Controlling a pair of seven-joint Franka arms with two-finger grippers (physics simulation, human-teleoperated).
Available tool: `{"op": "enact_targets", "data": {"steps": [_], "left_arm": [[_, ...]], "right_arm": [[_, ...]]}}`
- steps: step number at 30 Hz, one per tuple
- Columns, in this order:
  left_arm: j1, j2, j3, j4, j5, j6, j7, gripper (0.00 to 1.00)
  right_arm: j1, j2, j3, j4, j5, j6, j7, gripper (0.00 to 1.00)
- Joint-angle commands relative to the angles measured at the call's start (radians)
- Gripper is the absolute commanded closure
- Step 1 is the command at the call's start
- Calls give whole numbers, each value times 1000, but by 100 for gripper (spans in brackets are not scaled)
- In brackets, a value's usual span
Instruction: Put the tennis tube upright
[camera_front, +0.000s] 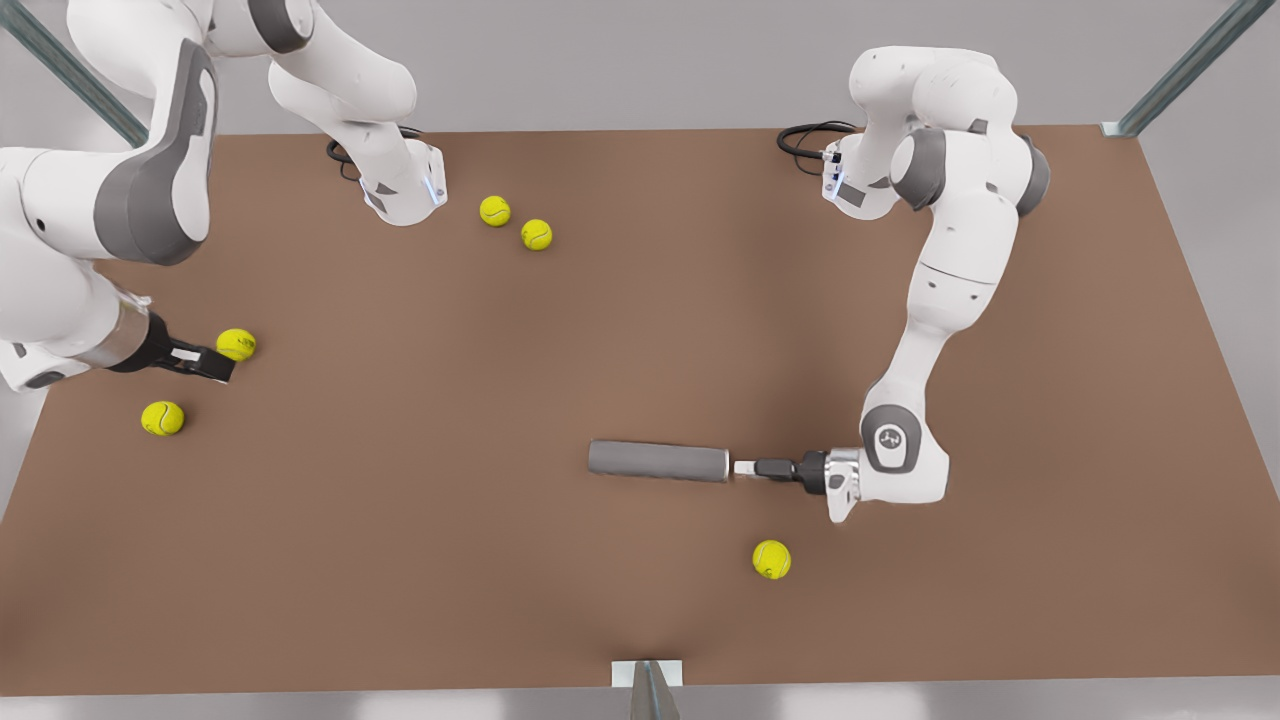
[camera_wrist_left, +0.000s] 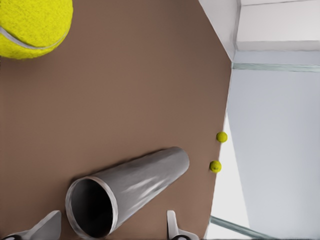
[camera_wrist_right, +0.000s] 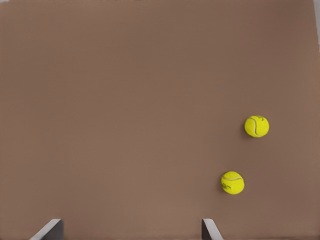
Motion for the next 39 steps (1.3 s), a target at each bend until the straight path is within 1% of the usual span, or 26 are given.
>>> {"op": "enact_targets", "data": {"steps": [1,6,12,16,18,35,36,37,38,39], "left_arm": [[0,-7,0,-6,-4,0,2,0],[-14,-39,0,-68,-40,3,-1,0],[-20,-25,0,-65,-93,9,42,0],[-21,-22,-2,-65,-91,8,45,0],[-47,-21,-2,-65,-113,3,59,0],[-86,-12,-2,-91,-136,0,91,0],[-86,-12,-2,-91,-136,0,91,4],[-86,-12,-2,-91,-136,0,91,14],[-86,-12,-2,-91,-136,0,91,21],[-86,-12,-2,-91,-136,0,91,25]], "right_arm": [[10,0,0,0,-2,0,0,0],[21,1,8,14,0,2,2,0],[42,3,8,14,-3,2,0,0],[68,3,10,12,-3,2,0,0],[71,3,10,12,-2,2,0,0],[103,4,10,12,-8,-3,2,0],[105,4,10,12,-8,-3,2,0],[105,4,8,12,-8,-3,2,0],[105,4,8,12,-8,-3,2,0],[105,4,8,12,-8,-3,2,0]]}}
